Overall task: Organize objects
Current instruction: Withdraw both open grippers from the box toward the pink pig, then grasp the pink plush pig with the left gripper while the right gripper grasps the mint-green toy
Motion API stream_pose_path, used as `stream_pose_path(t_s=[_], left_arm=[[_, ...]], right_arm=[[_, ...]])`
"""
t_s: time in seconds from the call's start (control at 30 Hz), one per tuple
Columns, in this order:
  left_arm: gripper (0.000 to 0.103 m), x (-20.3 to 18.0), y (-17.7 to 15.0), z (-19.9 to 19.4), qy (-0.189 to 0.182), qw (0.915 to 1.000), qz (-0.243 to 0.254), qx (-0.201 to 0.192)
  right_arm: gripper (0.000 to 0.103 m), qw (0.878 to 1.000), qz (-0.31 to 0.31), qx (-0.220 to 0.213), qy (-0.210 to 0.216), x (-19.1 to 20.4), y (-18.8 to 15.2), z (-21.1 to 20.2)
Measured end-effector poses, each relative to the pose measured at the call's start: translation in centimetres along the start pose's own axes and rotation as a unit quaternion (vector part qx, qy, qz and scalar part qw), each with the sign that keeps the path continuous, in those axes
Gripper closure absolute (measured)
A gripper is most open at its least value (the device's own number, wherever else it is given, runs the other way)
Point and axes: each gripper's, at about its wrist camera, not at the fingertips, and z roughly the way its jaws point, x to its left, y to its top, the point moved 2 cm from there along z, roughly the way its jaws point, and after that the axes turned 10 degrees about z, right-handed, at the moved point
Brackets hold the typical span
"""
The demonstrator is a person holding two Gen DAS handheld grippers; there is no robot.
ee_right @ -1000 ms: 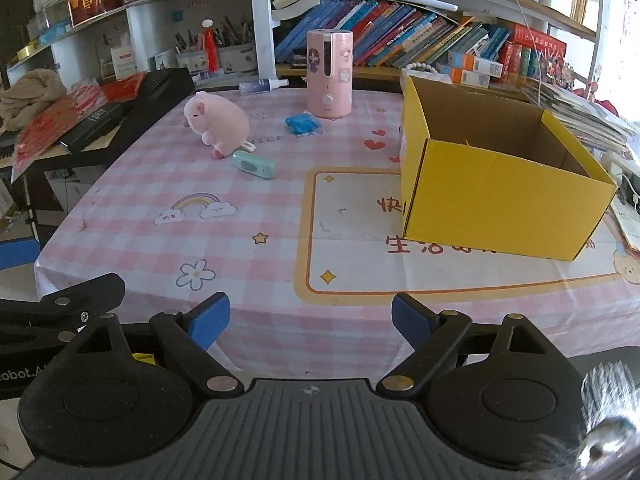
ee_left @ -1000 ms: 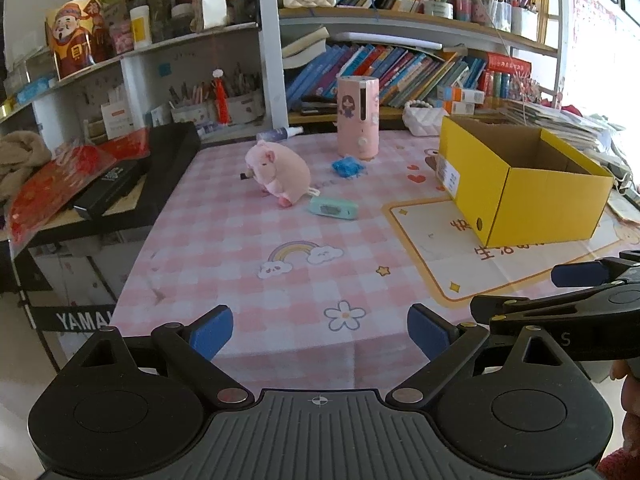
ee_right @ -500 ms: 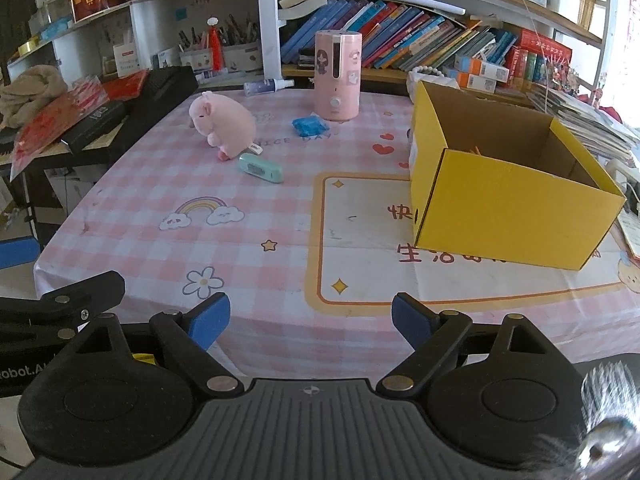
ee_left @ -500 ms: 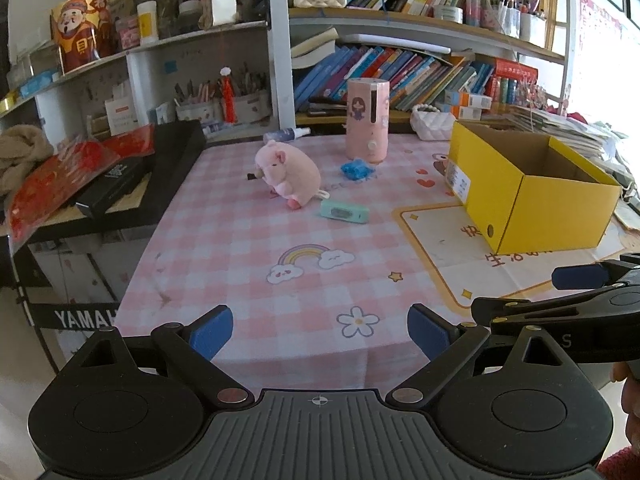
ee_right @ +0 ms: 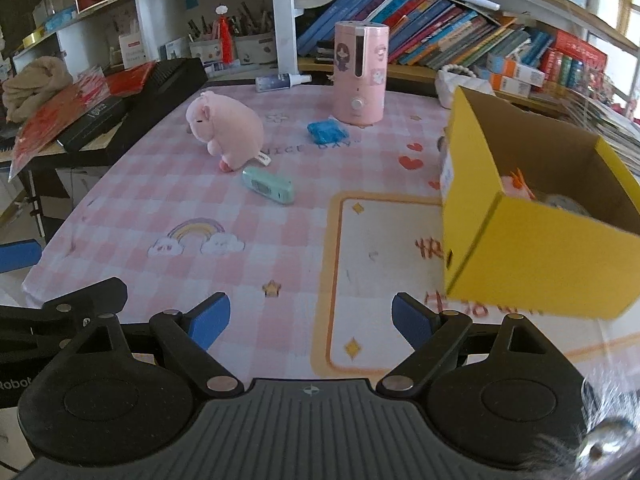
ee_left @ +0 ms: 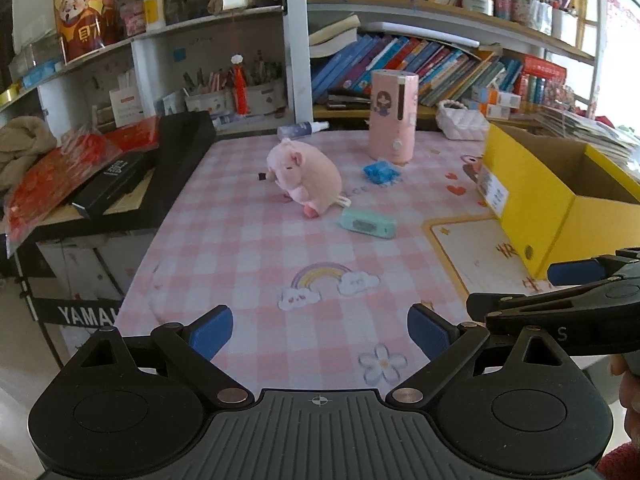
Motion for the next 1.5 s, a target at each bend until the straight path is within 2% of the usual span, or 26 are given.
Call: stream_pose_path(t_s=[0.27,0.47,0.67,0.8,0.9,1.37,1.5], left_arm=[[0.007,0.7,3.0,3.5,0.013,0.9998,-0.014,0.001],[0.007,1.0,4.4,6.1,0.024,0.9993,-0.025,0.017],[0.007,1.5,5.7,7.9,0.035,0.9986,-0.032,0.022],[0.007,2.5,7.3,9.1,0.041,0.9986,-0.03,0.015],[0.007,3.5,8.7,10.4,0.038,0.9984,-0.041,0.011],[0.007,6.1,12.2,18.5,0.005,0.9954,-0.087,0.041],[0.007,6.0,12.6,20.6,0.0,0.9937,-0.098,0.054]], right_arm=[[0.016,1.0,-0.012,-0.003,0.018,-0.5,4.2,3.8],[0.016,0.999,-0.023,0.012,0.029,-0.9,6.2,6.6],[0.022,0.998,-0.046,0.023,0.046,-0.7,7.6,9.3],[0.03,0.996,-0.061,0.029,0.058,-0.2,8.3,11.0],[0.036,0.994,-0.075,0.032,0.069,0.3,8.8,12.2],[0.036,0.981,-0.146,0.058,0.117,3.1,9.2,17.2],[0.042,0.977,-0.158,0.064,0.125,3.7,9.2,18.3]])
